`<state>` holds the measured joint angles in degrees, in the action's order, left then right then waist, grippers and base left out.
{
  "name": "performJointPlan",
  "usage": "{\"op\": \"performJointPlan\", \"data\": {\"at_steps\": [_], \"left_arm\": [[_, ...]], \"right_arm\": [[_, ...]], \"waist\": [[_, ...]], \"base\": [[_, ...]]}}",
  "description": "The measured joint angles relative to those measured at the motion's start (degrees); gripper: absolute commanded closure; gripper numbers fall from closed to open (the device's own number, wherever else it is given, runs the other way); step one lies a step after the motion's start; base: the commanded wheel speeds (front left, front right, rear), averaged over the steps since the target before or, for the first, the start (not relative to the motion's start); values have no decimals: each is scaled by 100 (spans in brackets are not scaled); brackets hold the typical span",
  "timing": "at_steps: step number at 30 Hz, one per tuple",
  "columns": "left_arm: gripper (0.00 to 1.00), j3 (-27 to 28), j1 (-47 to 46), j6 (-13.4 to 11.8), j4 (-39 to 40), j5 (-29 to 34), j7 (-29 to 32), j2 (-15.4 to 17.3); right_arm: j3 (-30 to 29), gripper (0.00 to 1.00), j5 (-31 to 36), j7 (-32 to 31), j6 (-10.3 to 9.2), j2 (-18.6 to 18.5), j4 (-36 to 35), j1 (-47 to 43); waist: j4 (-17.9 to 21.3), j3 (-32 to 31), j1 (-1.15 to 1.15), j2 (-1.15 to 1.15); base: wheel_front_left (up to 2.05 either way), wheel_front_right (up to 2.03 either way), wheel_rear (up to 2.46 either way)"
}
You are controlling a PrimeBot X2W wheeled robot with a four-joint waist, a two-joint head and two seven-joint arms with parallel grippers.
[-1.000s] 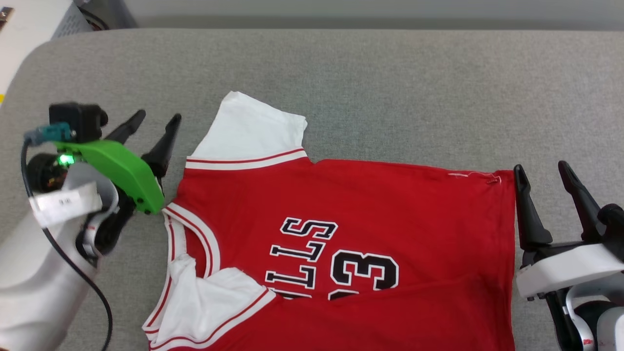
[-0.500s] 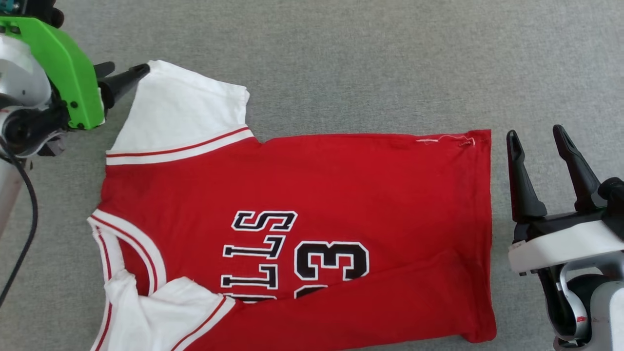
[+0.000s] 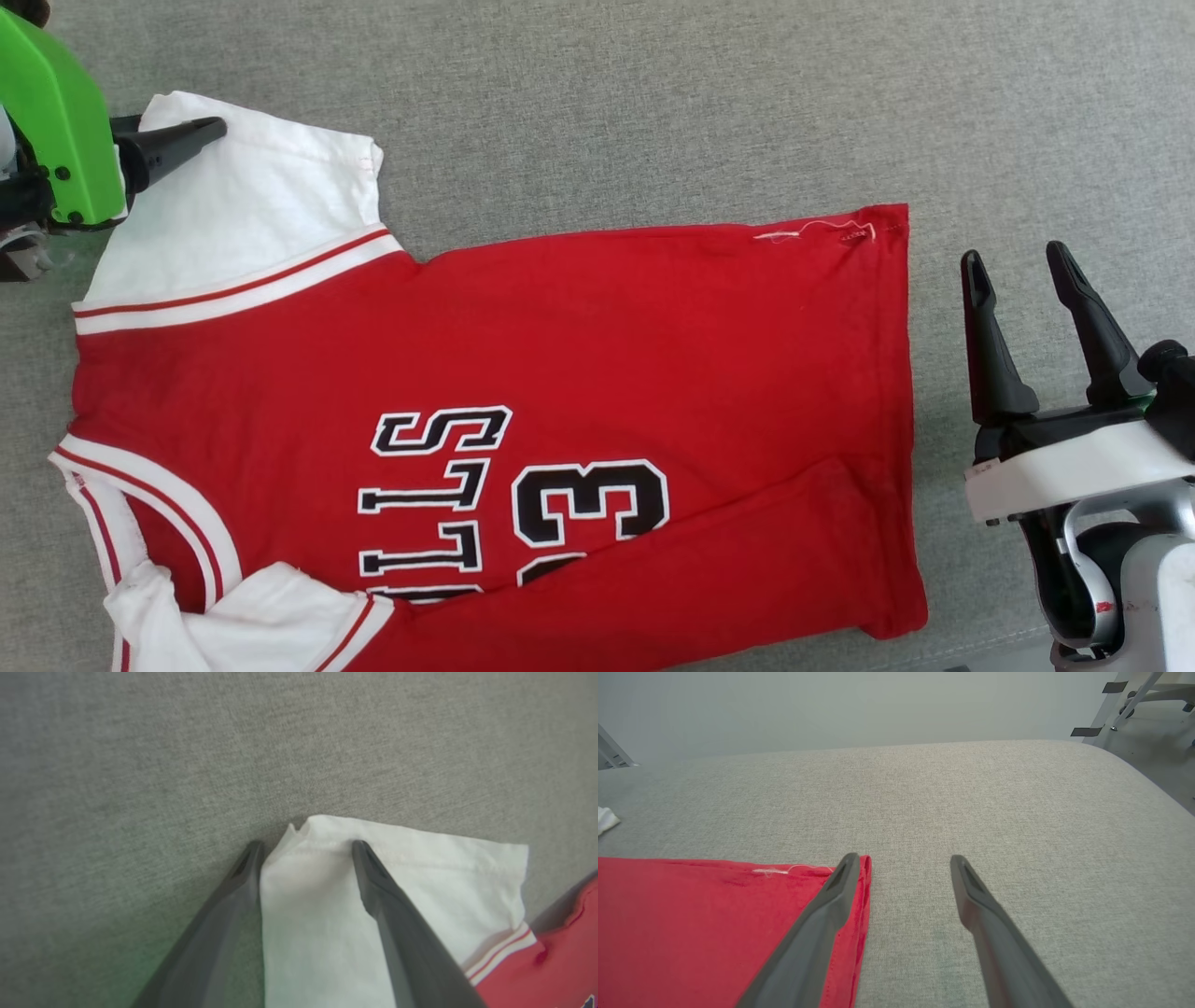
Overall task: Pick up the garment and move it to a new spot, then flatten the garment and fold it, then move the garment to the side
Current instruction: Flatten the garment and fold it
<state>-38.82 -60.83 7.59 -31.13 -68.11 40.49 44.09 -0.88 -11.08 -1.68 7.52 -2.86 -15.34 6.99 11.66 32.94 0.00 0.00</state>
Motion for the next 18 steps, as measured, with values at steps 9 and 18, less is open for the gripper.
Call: {"op": "performJointPlan", "data": {"at_steps": [9,18], "left_arm": [[100,-144,-171,0,-187,-176,225,-12],[100,-501,-205,-2,-171,186,-388,-151]], "right_arm": [[-19,0,-174,-214,0,0,12,98],[66,0,-649,-2041,0,-241,355,664]], "waist": [[35,59,0,0],[-112,-203,0,0]], "base": [[0,0,0],[0,0,0]]}}
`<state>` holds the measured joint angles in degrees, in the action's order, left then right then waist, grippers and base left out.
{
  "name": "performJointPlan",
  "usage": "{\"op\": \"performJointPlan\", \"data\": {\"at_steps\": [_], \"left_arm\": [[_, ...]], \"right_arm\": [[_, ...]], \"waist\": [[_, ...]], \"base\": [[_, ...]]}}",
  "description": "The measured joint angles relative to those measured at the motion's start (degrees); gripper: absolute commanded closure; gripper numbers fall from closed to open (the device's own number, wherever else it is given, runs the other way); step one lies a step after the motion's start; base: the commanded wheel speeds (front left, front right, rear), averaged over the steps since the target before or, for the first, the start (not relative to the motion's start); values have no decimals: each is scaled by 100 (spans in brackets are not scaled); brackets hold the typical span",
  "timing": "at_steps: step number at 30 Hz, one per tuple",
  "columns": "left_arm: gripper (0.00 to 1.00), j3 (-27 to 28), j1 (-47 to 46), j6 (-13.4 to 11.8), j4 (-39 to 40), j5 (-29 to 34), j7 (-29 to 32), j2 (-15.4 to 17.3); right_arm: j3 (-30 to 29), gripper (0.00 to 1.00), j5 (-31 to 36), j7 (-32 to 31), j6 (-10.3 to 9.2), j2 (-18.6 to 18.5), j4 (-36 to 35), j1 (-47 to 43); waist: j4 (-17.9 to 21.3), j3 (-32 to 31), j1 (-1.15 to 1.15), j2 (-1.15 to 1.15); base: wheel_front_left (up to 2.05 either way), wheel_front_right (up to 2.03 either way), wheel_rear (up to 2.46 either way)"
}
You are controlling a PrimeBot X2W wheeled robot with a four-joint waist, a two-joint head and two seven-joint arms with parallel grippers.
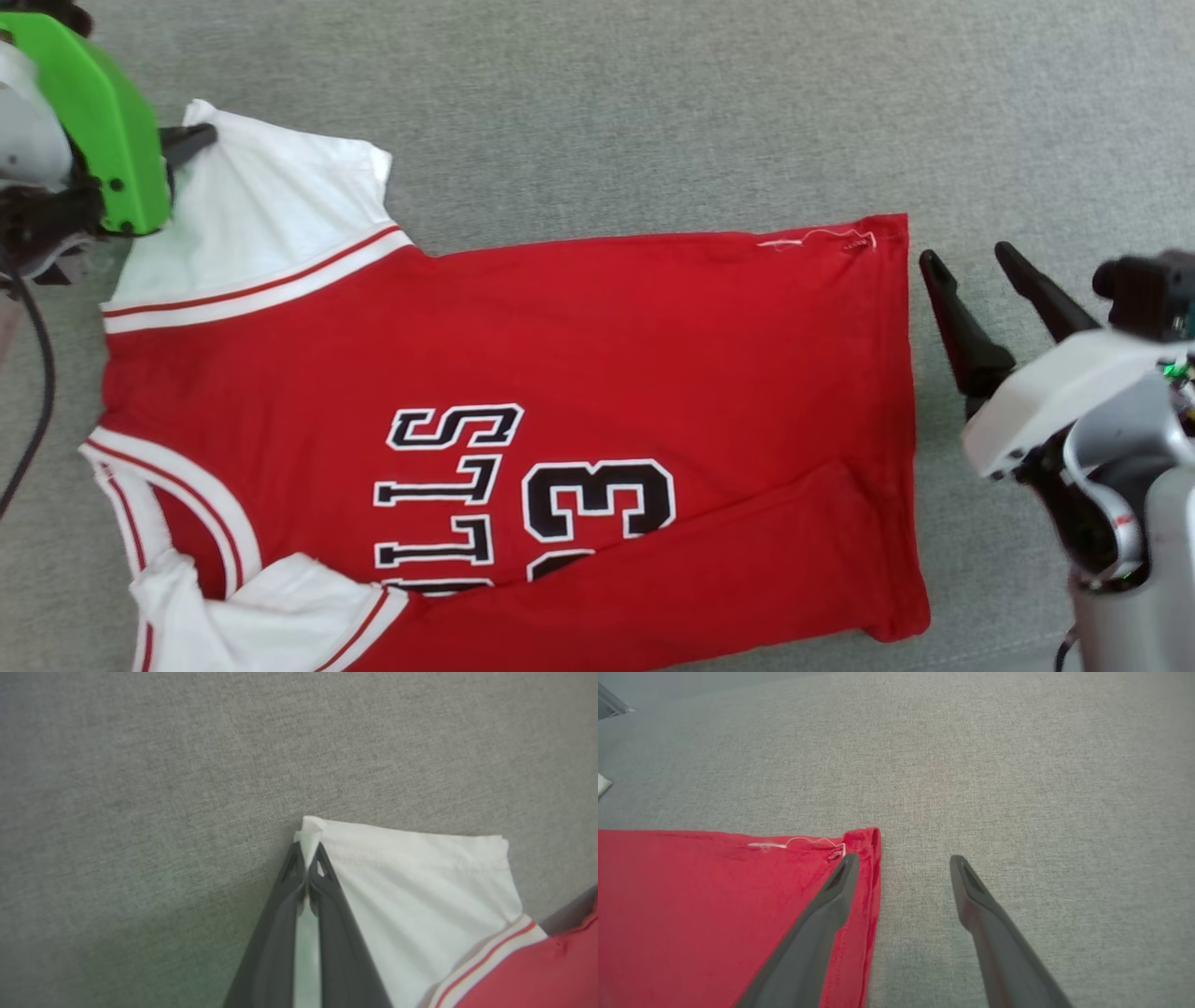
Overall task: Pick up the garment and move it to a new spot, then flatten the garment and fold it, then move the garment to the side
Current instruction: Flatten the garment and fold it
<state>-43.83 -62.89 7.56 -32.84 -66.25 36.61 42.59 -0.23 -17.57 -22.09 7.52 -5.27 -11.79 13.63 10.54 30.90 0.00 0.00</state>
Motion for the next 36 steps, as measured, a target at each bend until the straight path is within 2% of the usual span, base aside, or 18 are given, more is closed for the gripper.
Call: {"op": "performJointPlan", "data": {"at_steps": [4,11,20,21,22,29,36], "left_arm": [[100,-135,2,0,168,83,-339,-114],[100,-294,-14,0,719,244,-705,-185],[100,-419,58,0,1225,276,-1080,-130],[100,-422,105,0,1254,275,-1139,-118],[100,-425,161,0,1281,274,-1183,-111],[100,-417,548,0,1361,246,-1583,-69],[100,-337,1096,-77,1581,167,-2100,54]], "right_arm": [[12,0,-192,-1042,0,-387,133,415],[132,0,-459,-2447,0,-904,680,868],[290,0,-591,-3415,-5,-1132,1337,1062],[287,67,-593,-3545,-5,-1139,1358,1078],[282,100,-598,-3673,-5,-1141,1377,1094],[278,100,-667,-3942,-5,-1131,1496,1081],[-66,100,-675,-3381,-4,-1010,1134,873]], "waist": [[-190,-133,0,0],[-648,-274,0,0],[-1109,-359,0,0],[-1138,-373,0,0],[-1160,-392,0,0],[-1237,-620,0,0],[-1324,-989,0,0]], "base": [[0,0,0],[0,0,0],[0,0,0],[0,0,0],[0,0,0],[0,0,0],[0,0,0]]}}
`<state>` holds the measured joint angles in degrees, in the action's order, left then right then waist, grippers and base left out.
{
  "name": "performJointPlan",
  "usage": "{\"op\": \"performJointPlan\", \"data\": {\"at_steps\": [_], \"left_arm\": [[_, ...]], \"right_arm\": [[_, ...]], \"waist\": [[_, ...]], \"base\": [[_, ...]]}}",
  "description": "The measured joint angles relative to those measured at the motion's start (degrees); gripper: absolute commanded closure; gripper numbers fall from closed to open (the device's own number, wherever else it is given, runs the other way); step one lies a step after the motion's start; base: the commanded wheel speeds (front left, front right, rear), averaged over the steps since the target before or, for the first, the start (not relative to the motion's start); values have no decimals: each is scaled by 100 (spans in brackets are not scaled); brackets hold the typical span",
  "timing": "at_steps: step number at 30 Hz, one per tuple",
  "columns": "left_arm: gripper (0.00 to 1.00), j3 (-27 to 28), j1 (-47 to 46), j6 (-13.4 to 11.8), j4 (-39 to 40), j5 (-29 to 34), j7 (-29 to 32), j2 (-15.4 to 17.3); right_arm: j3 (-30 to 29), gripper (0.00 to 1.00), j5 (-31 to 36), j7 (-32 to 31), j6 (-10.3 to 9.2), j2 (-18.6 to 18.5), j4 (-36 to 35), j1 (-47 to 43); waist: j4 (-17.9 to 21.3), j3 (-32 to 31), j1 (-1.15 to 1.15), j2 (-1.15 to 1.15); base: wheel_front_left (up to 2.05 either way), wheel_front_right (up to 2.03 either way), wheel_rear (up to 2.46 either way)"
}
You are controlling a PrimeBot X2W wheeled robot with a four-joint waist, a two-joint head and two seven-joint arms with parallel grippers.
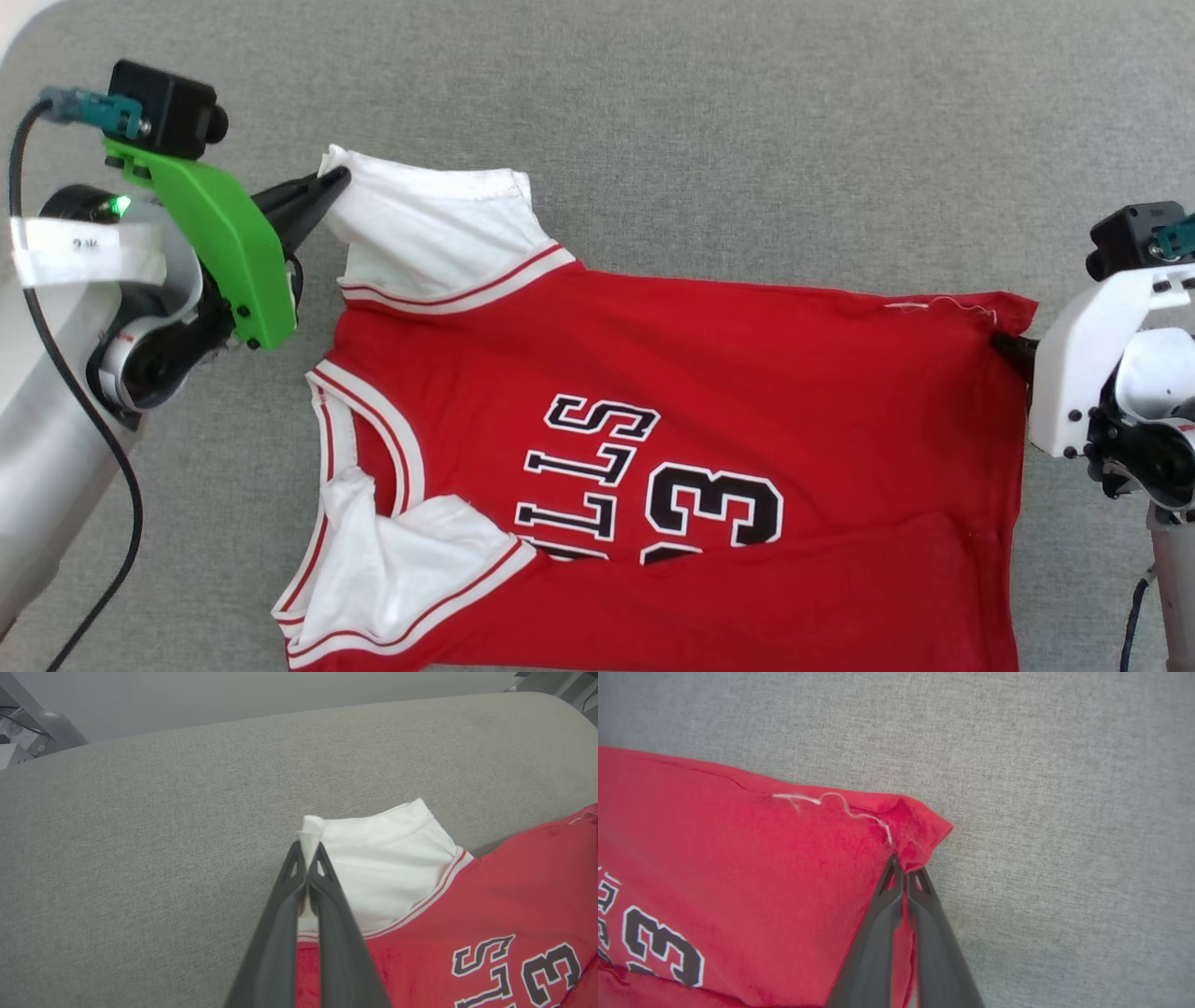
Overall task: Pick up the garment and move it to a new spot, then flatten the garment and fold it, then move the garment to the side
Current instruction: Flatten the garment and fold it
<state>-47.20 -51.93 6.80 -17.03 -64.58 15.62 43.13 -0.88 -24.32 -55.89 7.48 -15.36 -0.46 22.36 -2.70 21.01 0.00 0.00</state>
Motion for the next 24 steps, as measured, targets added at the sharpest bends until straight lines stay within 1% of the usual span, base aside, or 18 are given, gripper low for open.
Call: {"op": "performJointPlan", "data": {"at_steps": [4,8,13,17,20,22,24], "left_arm": [[100,92,587,-211,324,-166,-405,116],[100,136,1376,-541,735,-314,-798,278],[100,134,2567,-981,1250,-667,-1241,404],[100,167,3428,-1335,1543,-1016,-1602,474],[100,146,4004,-1492,1715,-1288,-1770,489],[100,123,4296,-1550,1752,-1405,-1847,461],[100,114,4498,-1530,1750,-1613,-1885,352]], "right_arm": [[-229,100,100,223,1,114,-383,-442],[-414,100,129,433,1,240,-545,-1079],[-525,100,152,747,1,492,-537,-1912],[-547,100,174,1090,1,642,-347,-2280],[-580,100,185,1333,1,728,-190,-2482],[-630,100,194,1479,2,765,-118,-2593],[-679,100,202,1667,2,777,-30,-2705]], "waist": [[-77,-268,0,0],[-162,-548,0,0],[-269,-895,0,0],[-331,-1128,0,0],[-354,-1259,0,0],[-359,-1317,0,0],[-379,-1352,0,0]], "base": [[0,0,0],[0,0,0],[0,0,0],[0,0,0],[0,0,0],[0,0,0],[0,0,0]]}}
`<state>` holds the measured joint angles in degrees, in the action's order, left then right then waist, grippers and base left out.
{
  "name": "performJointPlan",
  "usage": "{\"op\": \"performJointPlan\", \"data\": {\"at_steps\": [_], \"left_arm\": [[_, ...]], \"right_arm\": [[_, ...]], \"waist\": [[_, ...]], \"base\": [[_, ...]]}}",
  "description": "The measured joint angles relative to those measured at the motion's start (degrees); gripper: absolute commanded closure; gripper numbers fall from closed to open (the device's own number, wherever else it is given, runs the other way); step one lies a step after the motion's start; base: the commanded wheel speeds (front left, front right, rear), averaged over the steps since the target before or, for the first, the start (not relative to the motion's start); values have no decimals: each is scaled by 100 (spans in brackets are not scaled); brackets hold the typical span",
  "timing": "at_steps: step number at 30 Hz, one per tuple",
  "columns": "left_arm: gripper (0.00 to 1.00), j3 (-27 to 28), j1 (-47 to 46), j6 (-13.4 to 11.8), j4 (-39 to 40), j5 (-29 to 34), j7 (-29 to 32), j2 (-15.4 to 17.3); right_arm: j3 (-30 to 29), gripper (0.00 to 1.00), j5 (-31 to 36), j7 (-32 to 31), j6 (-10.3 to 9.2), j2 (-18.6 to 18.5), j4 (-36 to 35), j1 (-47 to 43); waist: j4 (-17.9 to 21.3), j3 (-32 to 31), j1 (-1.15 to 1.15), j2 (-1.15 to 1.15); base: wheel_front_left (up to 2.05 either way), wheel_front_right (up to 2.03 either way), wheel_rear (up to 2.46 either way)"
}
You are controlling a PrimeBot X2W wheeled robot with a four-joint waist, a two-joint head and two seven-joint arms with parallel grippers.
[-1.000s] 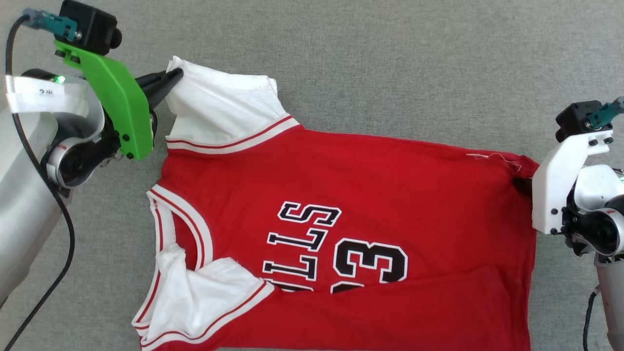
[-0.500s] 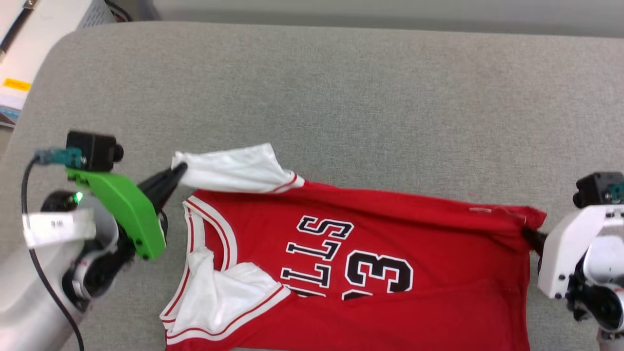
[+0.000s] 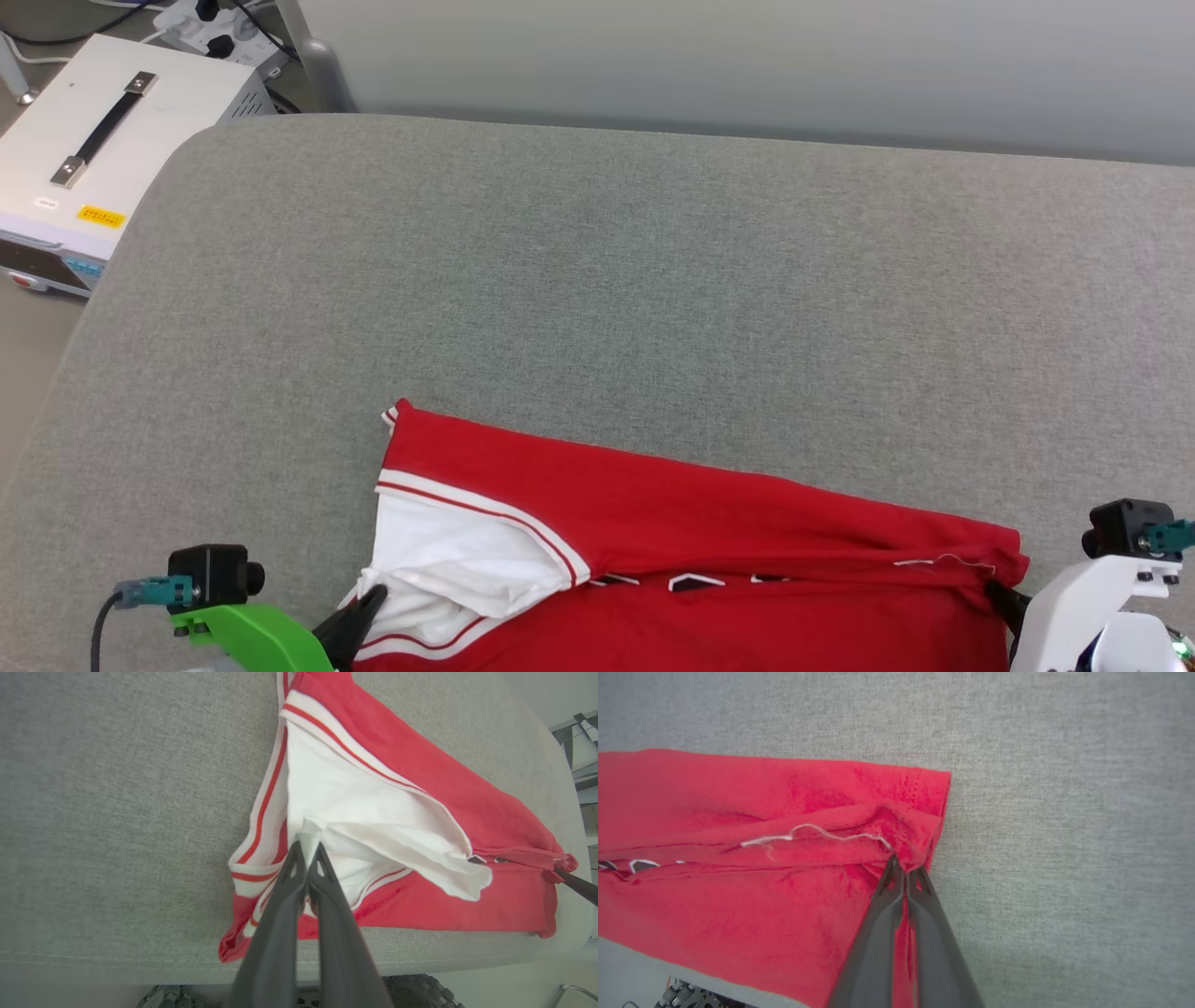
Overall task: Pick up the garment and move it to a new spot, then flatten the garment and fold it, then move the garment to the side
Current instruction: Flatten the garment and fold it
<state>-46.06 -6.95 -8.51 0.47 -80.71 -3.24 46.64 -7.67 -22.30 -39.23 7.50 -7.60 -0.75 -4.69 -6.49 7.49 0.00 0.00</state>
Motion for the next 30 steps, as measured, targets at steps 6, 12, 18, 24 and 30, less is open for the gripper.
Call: {"op": "performJointPlan", "data": {"at_steps": [6,12,18,24,30], "left_arm": [[73,-98,42,269,-437,-96,-24,-379],[0,-110,-56,619,-976,-5,-283,-743],[0,32,-345,667,-980,533,-822,-655],[0,279,-569,257,-609,1480,-1093,-499],[0,940,-649,-379,15,2797,-1143,-639]], "right_arm": [[-64,0,-3,489,0,164,207,-187],[16,0,-12,988,2,242,109,-259],[7,0,-24,990,2,180,-517,-364],[-368,0,-49,261,2,35,-755,-380],[-523,0,-9,-302,2,18,-789,-380]], "waist": [[-62,-12,0,0],[-32,-39,0,0],[11,-139,0,0],[43,-205,0,0],[1,-120,0,0]], "base": [[0,0,0],[0,0,0],[0,0,0],[0,0,0],[0,0,0]]}}
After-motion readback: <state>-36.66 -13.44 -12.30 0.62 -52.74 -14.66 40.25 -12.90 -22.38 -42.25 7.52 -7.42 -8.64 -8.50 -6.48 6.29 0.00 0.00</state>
